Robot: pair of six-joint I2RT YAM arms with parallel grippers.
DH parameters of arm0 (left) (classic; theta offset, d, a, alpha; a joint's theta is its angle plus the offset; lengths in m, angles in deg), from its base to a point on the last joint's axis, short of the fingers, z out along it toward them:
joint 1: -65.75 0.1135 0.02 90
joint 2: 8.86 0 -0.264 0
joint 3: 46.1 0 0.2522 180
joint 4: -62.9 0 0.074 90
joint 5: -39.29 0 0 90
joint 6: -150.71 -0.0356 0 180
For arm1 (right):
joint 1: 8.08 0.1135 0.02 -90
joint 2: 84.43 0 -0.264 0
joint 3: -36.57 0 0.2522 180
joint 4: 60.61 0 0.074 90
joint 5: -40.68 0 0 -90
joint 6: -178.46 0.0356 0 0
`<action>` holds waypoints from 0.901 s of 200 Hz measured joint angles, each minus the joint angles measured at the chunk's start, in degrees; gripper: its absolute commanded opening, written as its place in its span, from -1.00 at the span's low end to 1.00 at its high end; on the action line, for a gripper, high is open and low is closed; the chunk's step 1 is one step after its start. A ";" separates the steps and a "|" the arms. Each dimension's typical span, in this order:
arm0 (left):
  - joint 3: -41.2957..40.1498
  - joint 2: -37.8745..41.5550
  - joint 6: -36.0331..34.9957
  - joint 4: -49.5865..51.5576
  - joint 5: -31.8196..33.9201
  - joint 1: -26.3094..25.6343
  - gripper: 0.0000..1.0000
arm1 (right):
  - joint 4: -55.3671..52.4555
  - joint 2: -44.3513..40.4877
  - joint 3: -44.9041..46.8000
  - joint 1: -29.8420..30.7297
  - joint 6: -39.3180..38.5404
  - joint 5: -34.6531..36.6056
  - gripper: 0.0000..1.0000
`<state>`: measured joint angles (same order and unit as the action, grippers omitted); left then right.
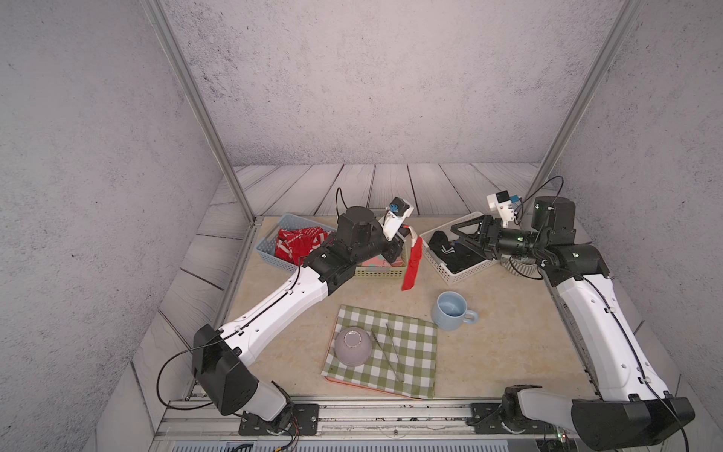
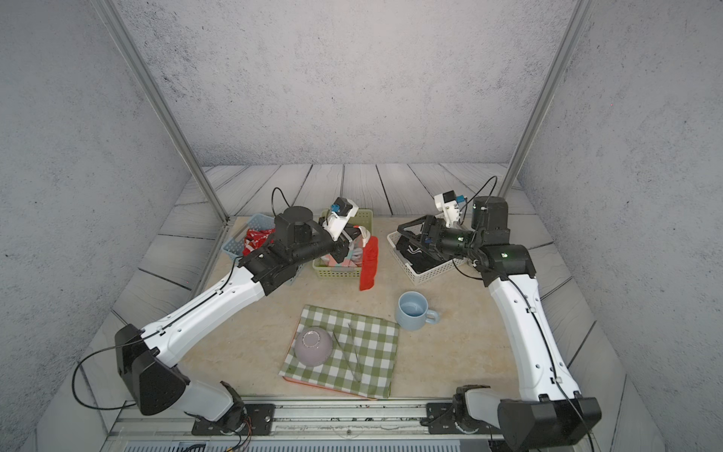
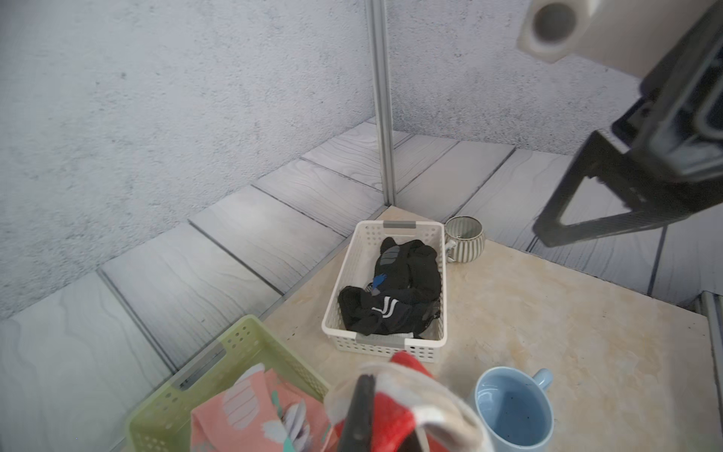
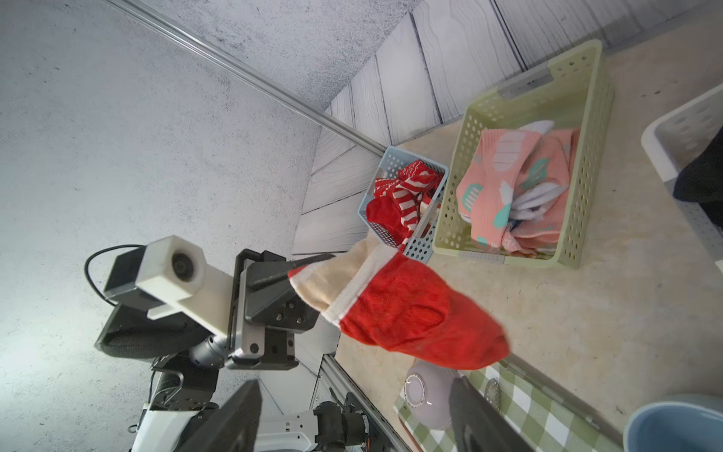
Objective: Sort the socks into the basket by color
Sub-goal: Pick up the sock from the center of the board, then place the sock in the bin.
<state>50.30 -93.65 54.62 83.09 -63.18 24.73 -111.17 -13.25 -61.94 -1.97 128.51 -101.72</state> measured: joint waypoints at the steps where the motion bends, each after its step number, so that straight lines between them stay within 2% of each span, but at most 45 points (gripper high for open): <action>1: 0.00 0.09 0.02 0.13 0.15 0.15 -1.00 | -0.02 -0.02 -0.04 0.00 -0.02 0.00 0.54; 44: -0.07 2.25 0.98 5.05 3.41 5.68 -1.00 | -2.62 0.00 -1.99 0.00 -2.08 0.44 0.52; 98: 1.62 2.67 4.17 11.10 9.68 17.79 -1.00 | -6.05 1.33 -1.99 0.00 -4.90 2.25 0.48; 137: 7.67 -0.28 4.63 13.75 15.06 25.66 -1.00 | -7.04 2.84 -1.97 -0.02 -6.27 3.28 0.47; 180: 14.43 -7.06 1.77 16.46 21.22 30.51 -1.00 | -8.44 4.09 -1.97 -0.09 -7.85 4.22 0.45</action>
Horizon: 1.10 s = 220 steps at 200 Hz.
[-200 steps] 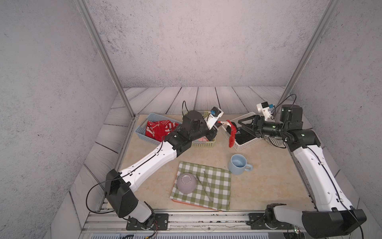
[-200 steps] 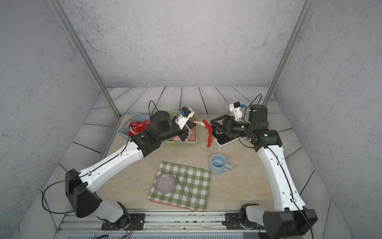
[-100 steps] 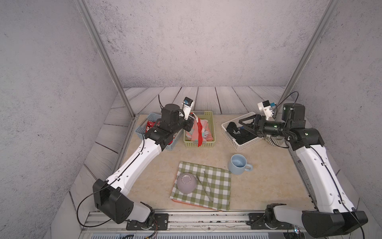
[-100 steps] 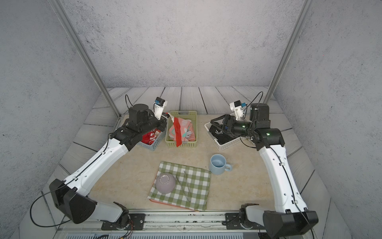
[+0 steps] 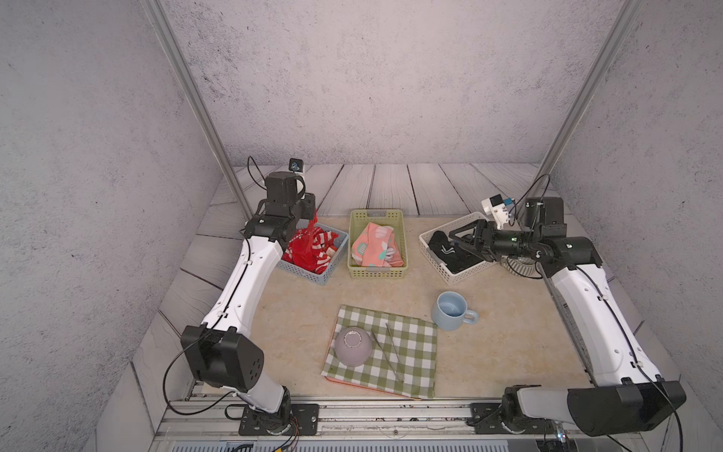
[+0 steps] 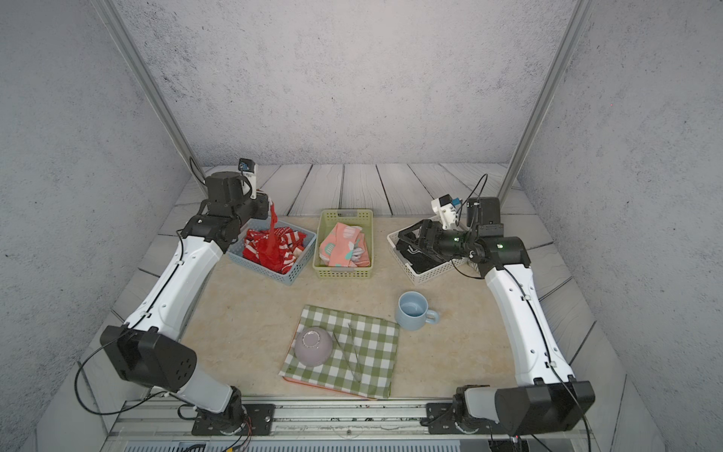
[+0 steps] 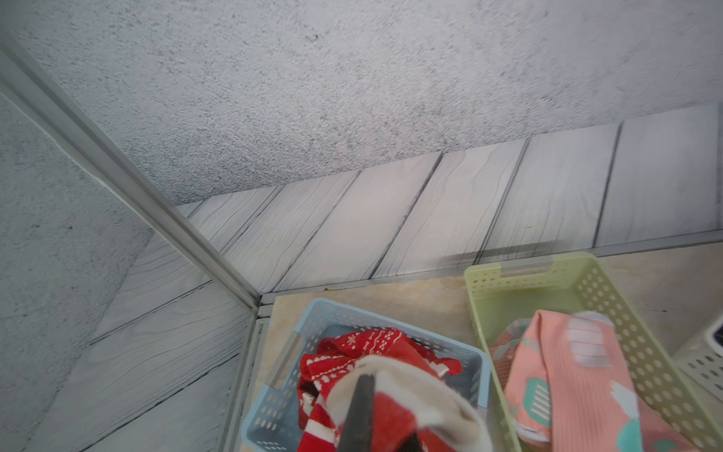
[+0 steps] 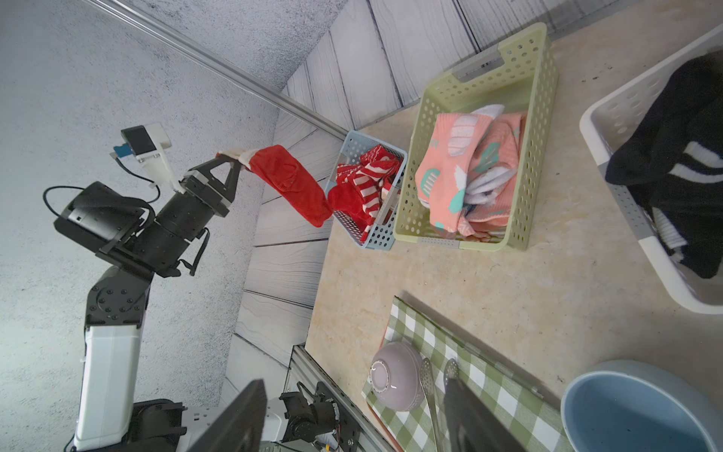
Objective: Sort the socks into the basket by color
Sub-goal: Place the sock in the bin.
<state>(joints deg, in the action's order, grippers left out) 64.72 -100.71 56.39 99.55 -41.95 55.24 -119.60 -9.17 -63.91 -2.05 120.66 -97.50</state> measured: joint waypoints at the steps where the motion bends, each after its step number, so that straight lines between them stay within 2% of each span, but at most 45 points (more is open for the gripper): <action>1: 0.07 -0.11 -0.07 0.02 0.11 0.07 -1.00 | -0.02 0.00 0.00 0.00 -0.04 0.04 0.45; 95: 5.01 -9.64 -4.33 1.31 5.46 9.18 -1.00 | -2.16 2.08 0.00 -1.25 -2.45 1.90 0.40; 152: 5.90 -16.09 -3.96 1.36 5.57 10.23 -1.00 | -2.16 4.39 0.00 -1.51 -2.43 2.36 0.37; 220: 8.33 -27.56 0.85 4.35 3.23 10.25 -1.00 | -2.60 5.86 0.00 -1.77 -2.47 3.34 0.35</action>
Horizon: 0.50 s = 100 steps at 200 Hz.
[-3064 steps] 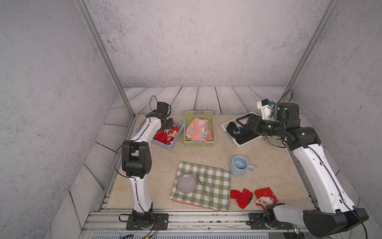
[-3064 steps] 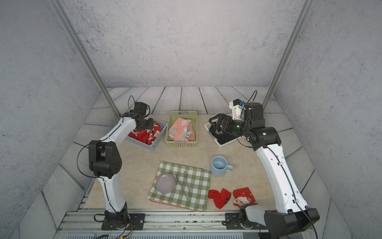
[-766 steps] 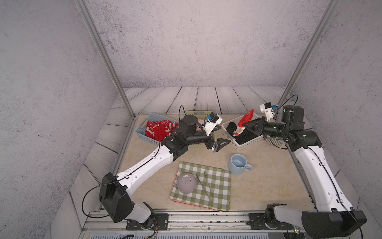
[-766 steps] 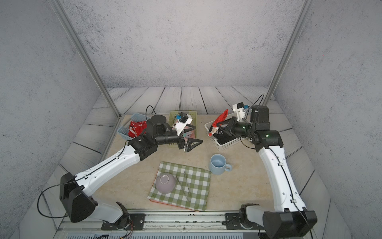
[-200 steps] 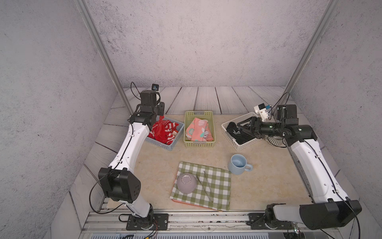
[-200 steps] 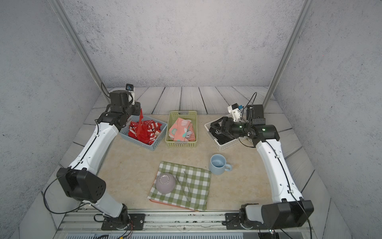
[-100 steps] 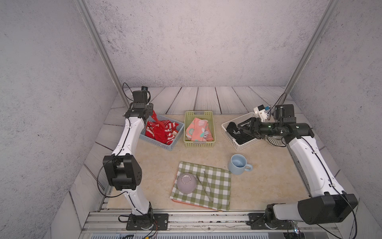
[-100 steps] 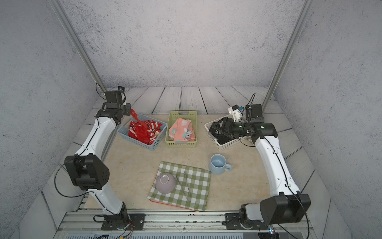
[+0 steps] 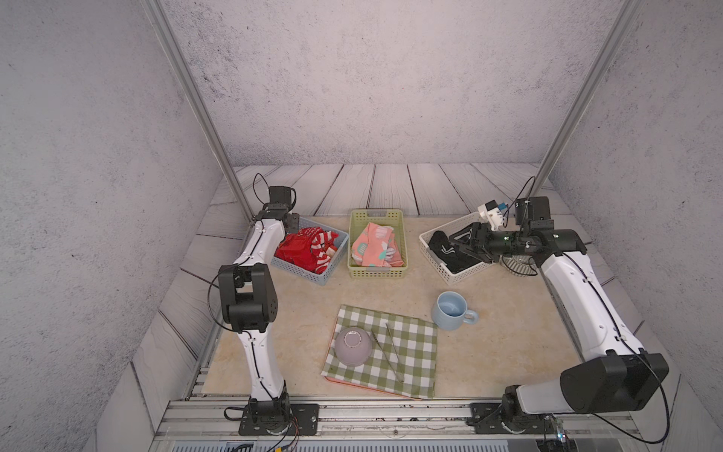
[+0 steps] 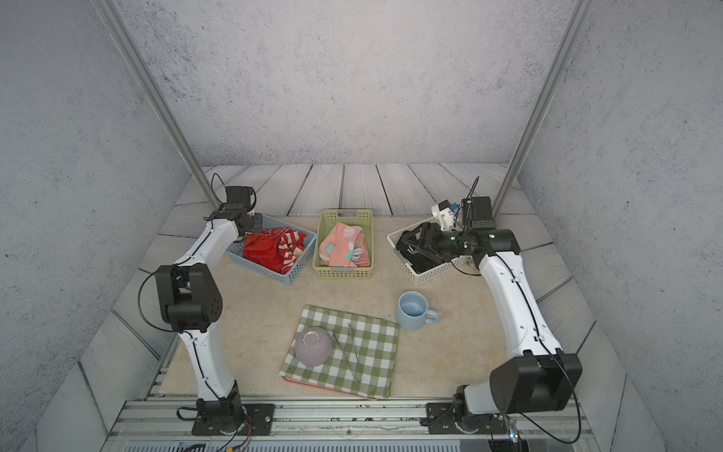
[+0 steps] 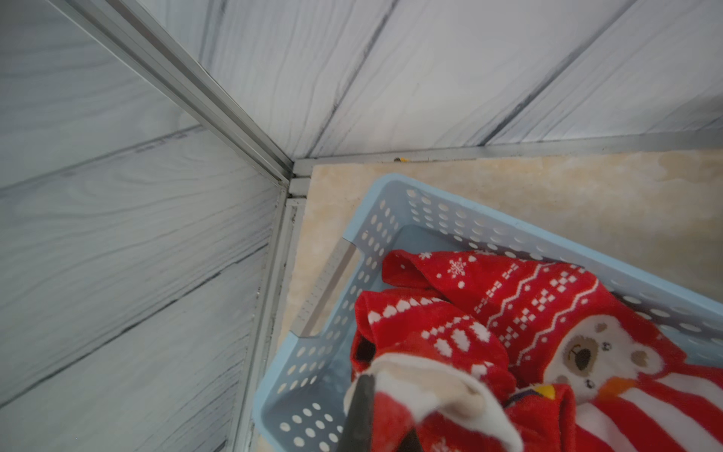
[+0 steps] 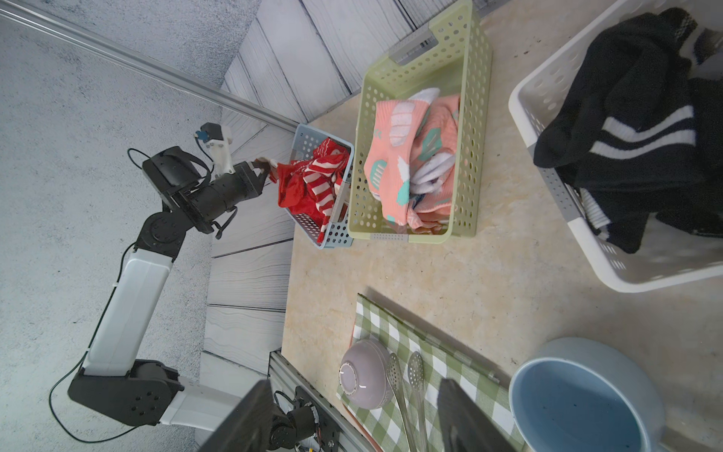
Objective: Sort the socks into the basket by color
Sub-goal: Place the sock in the bin.
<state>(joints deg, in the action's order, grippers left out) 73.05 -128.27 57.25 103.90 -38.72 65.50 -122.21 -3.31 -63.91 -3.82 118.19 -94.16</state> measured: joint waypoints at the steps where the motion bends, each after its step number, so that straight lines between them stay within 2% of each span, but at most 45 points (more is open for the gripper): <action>1: 0.00 -0.09 0.07 0.02 -0.04 -0.02 -1.00 | -0.02 0.00 0.00 0.00 0.00 0.00 0.35; 25: 1.22 -2.80 1.97 0.98 -1.27 -0.02 -1.00 | -0.15 0.57 0.00 -0.09 0.00 0.13 0.35; 61: 2.95 -5.42 4.76 2.21 -2.73 0.00 -0.71 | -0.15 1.07 0.00 -0.17 0.00 0.48 0.34; 100: 3.56 -8.09 7.23 2.58 -4.98 -0.02 -0.67 | -0.15 1.55 0.00 -0.39 -0.04 0.55 0.33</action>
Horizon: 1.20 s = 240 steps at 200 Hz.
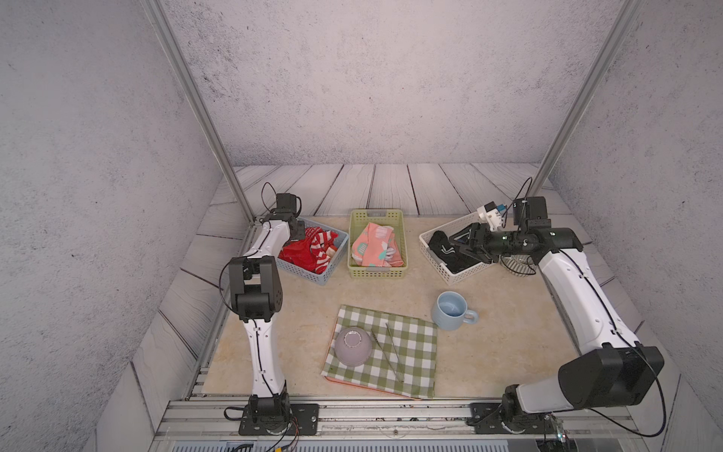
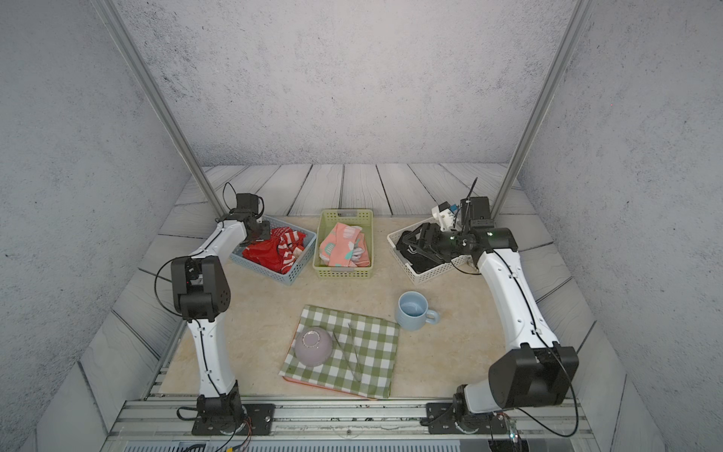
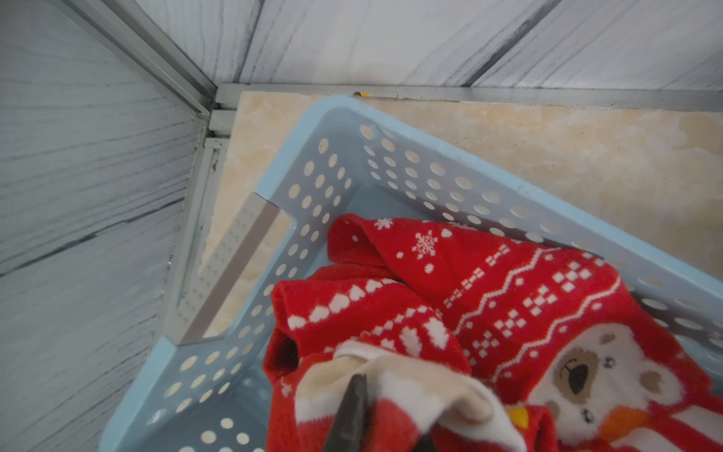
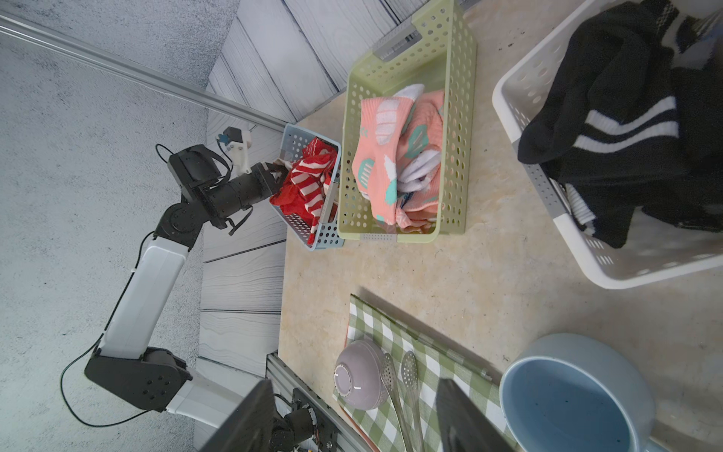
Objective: Sort the socks into the basket by color
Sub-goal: Place the sock in the bin.
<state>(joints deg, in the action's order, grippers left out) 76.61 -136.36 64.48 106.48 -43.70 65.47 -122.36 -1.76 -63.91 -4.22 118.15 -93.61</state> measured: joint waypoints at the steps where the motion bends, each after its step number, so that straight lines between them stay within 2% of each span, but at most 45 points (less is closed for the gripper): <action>1: 0.00 -0.07 0.02 0.00 -0.02 0.00 -0.67 | -0.02 0.02 0.00 -0.02 0.00 0.00 0.33; 33: 0.00 -2.01 1.11 0.09 -0.90 0.00 -0.61 | -0.02 0.15 0.00 -0.13 -0.04 0.00 0.34; 46: 0.00 -2.56 1.64 0.07 -1.27 0.00 -0.45 | -0.02 0.15 0.00 -0.17 -0.17 0.00 0.33; 64: 0.00 -2.84 1.64 -0.07 -1.99 0.00 -0.10 | -0.02 0.15 0.00 -0.24 -0.22 -0.02 0.34; 94: 0.07 -2.75 2.89 -0.17 -2.80 0.00 0.34 | -0.04 0.15 0.00 -0.26 -0.39 -0.02 0.34; 99: 0.07 -2.71 2.67 -0.09 -2.89 0.00 0.60 | -0.04 0.15 0.00 -0.28 -0.39 -0.02 0.34; 101: 0.07 -2.64 2.82 -0.13 -2.91 0.00 0.64 | -0.04 0.15 0.00 -0.28 -0.39 0.00 0.34; 143: 0.07 -0.35 2.71 1.66 -4.35 0.00 0.66 | 0.11 0.15 0.00 -0.31 -0.39 -0.02 0.34; 144: 0.09 -0.26 2.71 1.77 -4.39 0.00 0.67 | 0.11 0.15 0.00 -0.31 -0.42 -0.02 0.34; 147: 0.09 -0.04 2.71 2.01 -4.52 0.00 0.93 | 0.13 0.15 0.00 -0.31 -0.42 -0.02 0.34; 150: 0.15 0.17 2.38 2.32 -4.59 0.00 1.00 | 0.13 0.15 0.00 -0.31 -0.42 -0.02 0.34; 180: 2.91 1.62 2.67 6.60 -5.84 -0.02 0.99 | 0.20 0.37 0.00 -0.31 -0.39 -0.07 0.35; 220: 6.54 2.93 2.29 12.17 -7.72 -0.11 0.99 | 0.24 0.50 0.00 -0.35 -0.37 -0.09 0.47; 240: 10.86 2.60 1.64 17.66 -9.14 -0.11 0.99 | 0.20 0.50 0.00 -0.35 -0.42 -0.07 0.52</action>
<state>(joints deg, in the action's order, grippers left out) 87.47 -133.76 66.12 124.14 -52.84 65.36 -122.16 -1.25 -63.91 -4.57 117.74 -93.67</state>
